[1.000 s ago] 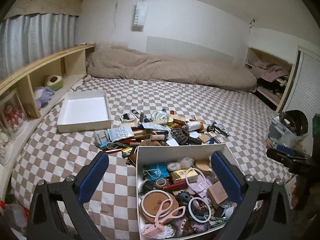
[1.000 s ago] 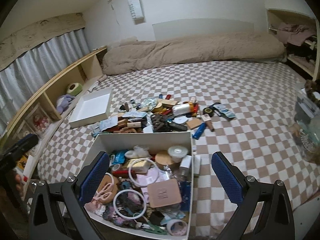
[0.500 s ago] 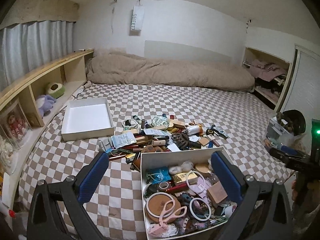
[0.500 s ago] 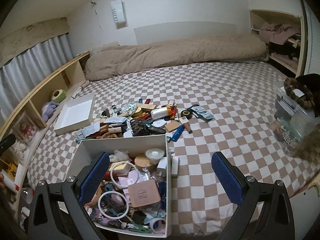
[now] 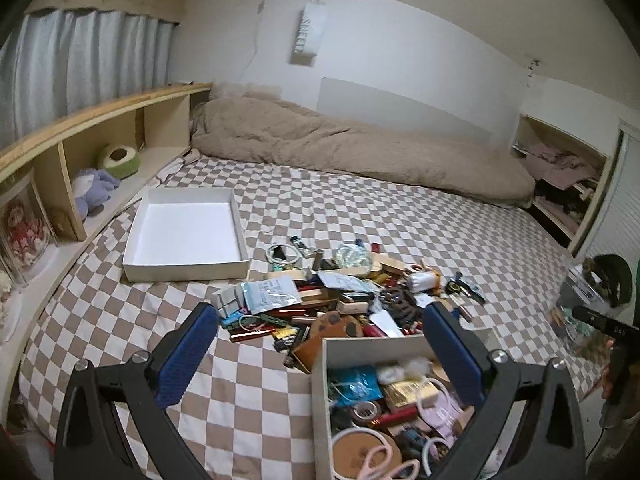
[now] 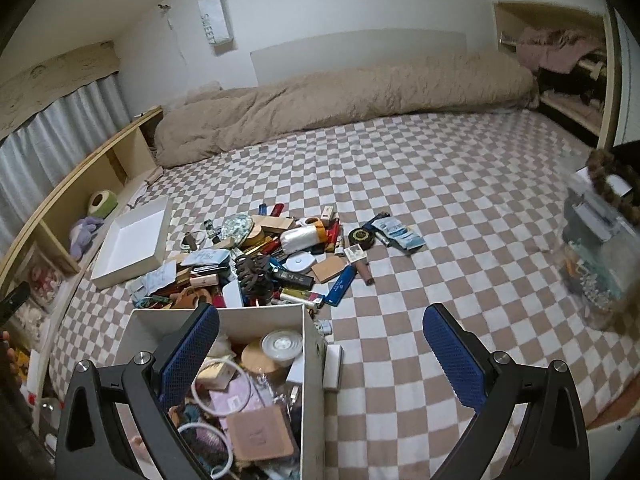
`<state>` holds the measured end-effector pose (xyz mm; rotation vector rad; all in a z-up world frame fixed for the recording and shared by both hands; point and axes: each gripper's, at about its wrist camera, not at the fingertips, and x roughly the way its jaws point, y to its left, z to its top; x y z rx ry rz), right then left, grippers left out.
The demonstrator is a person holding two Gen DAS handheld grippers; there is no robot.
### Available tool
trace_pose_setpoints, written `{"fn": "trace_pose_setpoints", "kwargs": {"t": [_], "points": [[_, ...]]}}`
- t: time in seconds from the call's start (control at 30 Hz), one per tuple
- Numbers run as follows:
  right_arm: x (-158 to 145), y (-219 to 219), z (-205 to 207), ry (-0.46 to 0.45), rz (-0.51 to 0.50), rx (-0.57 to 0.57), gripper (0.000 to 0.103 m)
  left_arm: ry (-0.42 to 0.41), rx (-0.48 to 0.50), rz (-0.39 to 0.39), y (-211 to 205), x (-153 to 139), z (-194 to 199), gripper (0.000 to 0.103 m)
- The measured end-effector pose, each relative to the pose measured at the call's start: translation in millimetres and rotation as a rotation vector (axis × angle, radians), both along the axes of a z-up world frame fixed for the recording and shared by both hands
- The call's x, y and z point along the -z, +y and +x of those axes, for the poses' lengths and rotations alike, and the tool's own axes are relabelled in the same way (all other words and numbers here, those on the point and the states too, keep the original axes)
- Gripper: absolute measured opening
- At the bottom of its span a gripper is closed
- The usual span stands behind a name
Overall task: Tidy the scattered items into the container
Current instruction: 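Lift both tools out of the box and move back toward the pile, then grasp the grey plastic clip with the left gripper while the right tool approaches the lipstick tube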
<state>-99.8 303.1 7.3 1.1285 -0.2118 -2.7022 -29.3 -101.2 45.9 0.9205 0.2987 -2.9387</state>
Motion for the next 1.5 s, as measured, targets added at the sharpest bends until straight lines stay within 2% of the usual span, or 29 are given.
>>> {"fn": "trace_pose_setpoints", "kwargs": {"t": [0.47, 0.67, 0.87, 1.17, 1.33, 1.5], "points": [[57, 11, -72, -0.061, -0.038, 0.035, 0.102, -0.070, -0.096, 0.002, -51, 61, -69, 0.103], [80, 17, -95, -0.077, -0.044, 0.043, 0.102, -0.123, -0.130, -0.025, -64, 93, -100, 0.103], [112, 29, -112, -0.099, -0.095, 0.092, 0.102, -0.157, -0.161, -0.046, -78, 124, -125, 0.103], [156, 37, -124, -0.106, -0.096, 0.157, 0.103, -0.161, -0.286, 0.028, -107, 162, -138, 0.103], [177, 44, -114, -0.087, -0.096, 0.189, 0.103, -0.172, -0.351, 0.085, -130, 181, -140, 0.103], [195, 45, -107, -0.077, -0.085, 0.209, 0.103, -0.167, -0.413, 0.066, -139, 197, -136, 0.103]]}}
